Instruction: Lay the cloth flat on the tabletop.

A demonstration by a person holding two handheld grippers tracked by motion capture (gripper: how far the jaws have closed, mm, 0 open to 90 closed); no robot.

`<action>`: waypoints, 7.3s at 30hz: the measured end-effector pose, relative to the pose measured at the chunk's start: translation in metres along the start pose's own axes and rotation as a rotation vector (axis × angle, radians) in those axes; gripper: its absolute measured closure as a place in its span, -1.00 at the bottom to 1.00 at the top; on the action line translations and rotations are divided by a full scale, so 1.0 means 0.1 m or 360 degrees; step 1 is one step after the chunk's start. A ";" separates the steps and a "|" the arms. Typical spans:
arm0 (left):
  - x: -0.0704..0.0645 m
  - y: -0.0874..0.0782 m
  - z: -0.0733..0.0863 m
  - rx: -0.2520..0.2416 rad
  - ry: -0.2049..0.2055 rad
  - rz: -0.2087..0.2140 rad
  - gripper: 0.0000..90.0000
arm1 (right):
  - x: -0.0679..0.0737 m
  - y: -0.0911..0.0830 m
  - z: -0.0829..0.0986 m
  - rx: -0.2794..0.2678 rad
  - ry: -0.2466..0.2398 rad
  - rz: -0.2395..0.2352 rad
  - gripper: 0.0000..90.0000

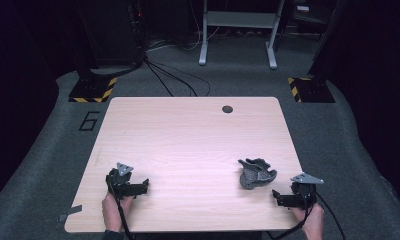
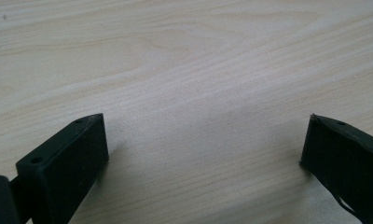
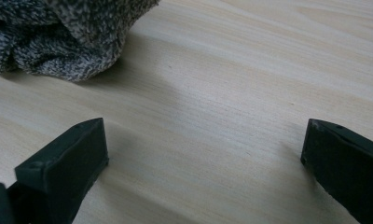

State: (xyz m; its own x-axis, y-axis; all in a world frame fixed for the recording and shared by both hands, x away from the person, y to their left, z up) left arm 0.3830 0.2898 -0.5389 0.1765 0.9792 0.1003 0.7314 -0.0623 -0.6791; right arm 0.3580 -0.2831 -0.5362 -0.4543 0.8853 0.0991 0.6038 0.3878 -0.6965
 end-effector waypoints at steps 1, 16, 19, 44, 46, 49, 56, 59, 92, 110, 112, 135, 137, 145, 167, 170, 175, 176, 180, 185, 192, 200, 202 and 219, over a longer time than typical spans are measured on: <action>0.00 0.00 0.00 0.0001 0.0001 0.0000 -0.99 | 0.00 0.00 0.00 0.0001 0.0000 0.0001 -1.00; 0.00 0.00 0.00 0.0013 0.0008 -0.0003 -0.99 | 0.00 0.00 -0.01 0.0016 -0.0012 0.0002 -1.00; 0.00 0.00 0.00 0.0012 0.0008 -0.0003 -0.99 | 0.00 0.01 -0.03 0.0042 -0.0013 -0.0010 -1.00; 0.00 -0.01 0.00 0.0011 0.0009 0.0001 -0.99 | 0.61 -0.06 -0.62 -0.0169 -0.0209 -0.0097 -1.00; 0.00 -0.01 0.00 0.0010 0.0010 -0.0001 -0.99 | 0.65 -0.04 -0.69 -0.0198 -0.0227 -0.0106 -1.00; 0.00 -0.01 0.00 0.0010 0.0009 0.0002 -0.99 | 0.72 0.03 -0.76 -0.0177 -0.0287 -0.0116 -1.00; 0.00 -0.01 0.00 0.0013 0.0009 0.0003 -0.99 | 0.77 0.28 -0.74 -0.0031 -0.0285 -0.0167 -0.92; -0.01 -0.01 0.00 0.0015 0.0011 0.0012 -0.99 | 0.75 0.31 -0.71 -0.0035 -0.0270 -0.0165 -0.80; -0.01 0.00 0.00 0.0011 0.0016 0.0014 -0.99 | 0.79 0.38 -0.54 -0.0085 -0.0226 -0.0212 0.44; 0.00 -0.01 0.00 0.0018 0.0026 0.0017 -0.99 | 1.03 0.08 -0.95 -0.0283 -0.0339 -0.0279 0.44; -0.01 -0.01 0.00 0.0014 0.0027 0.0013 -0.99 | 1.06 0.06 -1.00 -0.0295 -0.0360 -0.0298 0.44; 0.00 -0.01 0.00 0.0014 0.0027 0.0014 -0.99 | 1.67 0.36 -1.46 -0.0269 -0.0581 -0.0542 0.42; 0.00 -0.01 0.00 0.0014 0.0026 0.0014 -0.99 | 1.73 0.44 -1.46 -0.0241 -0.0586 -0.0587 0.41; 0.00 -0.01 0.00 0.0015 0.0026 0.0014 -0.99 | 1.92 0.76 -1.43 -0.0115 -0.0606 -0.0666 0.36; 0.00 0.00 0.00 0.0010 0.0031 0.0018 -0.99 | 1.72 0.74 -1.36 -0.0036 -0.0489 -0.0636 -0.52; 0.00 0.00 -0.02 0.0018 0.0028 0.0031 -0.99 | 1.66 0.66 -1.36 -0.0066 -0.0469 -0.0619 -0.51; 0.02 -0.02 -0.09 0.0050 -0.0015 0.0117 -0.93 | 1.55 0.56 -1.39 -0.0113 -0.0438 -0.0592 -0.47; 0.02 -0.03 -0.11 0.0050 -0.0017 0.0126 -0.93 | 1.52 0.55 -1.41 -0.0116 -0.0430 -0.0588 -0.47; 0.00 -0.06 -0.22 0.0006 -0.0035 0.0233 -0.92 | 1.41 0.51 -1.48 -0.0143 -0.0373 -0.0548 -0.44; -0.08 -0.08 -0.39 -0.0043 -0.0014 0.0356 -0.89 | 1.31 0.54 -1.59 -0.0143 -0.0358 -0.0510 -0.40; -0.23 -0.07 -0.60 -0.0080 0.0081 0.0465 -0.83 | 1.24 0.63 -1.73 -0.0120 -0.0366 -0.0464 -0.30; -0.43 0.09 -0.89 -0.0067 0.0207 0.0615 -0.70 | 1.19 0.80 -1.94 -0.0070 -0.0344 -0.0493 -0.21; -0.46 0.12 -0.95 -0.0072 0.0221 0.0629 -0.69 | 1.21 0.87 -1.97 -0.0033 -0.0368 -0.0491 -0.19; -0.78 0.51 -1.16 0.0050 0.0463 0.0776 -0.36 | 1.27 1.39 -2.03 0.0259 -0.0362 -0.0496 0.11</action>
State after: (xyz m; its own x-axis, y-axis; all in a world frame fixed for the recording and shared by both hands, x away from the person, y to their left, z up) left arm 0.4833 0.1879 -0.4973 0.6661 0.7449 -0.0370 0.5008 -0.4835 -0.7179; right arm 0.5170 -0.0648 -0.4766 -0.7427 0.6460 0.1761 0.3118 0.5664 -0.7628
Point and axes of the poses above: each handheld gripper's, and its own axes: y roughly forward along the jaws, z roughly out of its underside, x roughly to its left, the point moved 1 cm from there along y, roughly forward along the jaws, and after that the axes turned 8 degrees about -z, right-handed, at the moved point
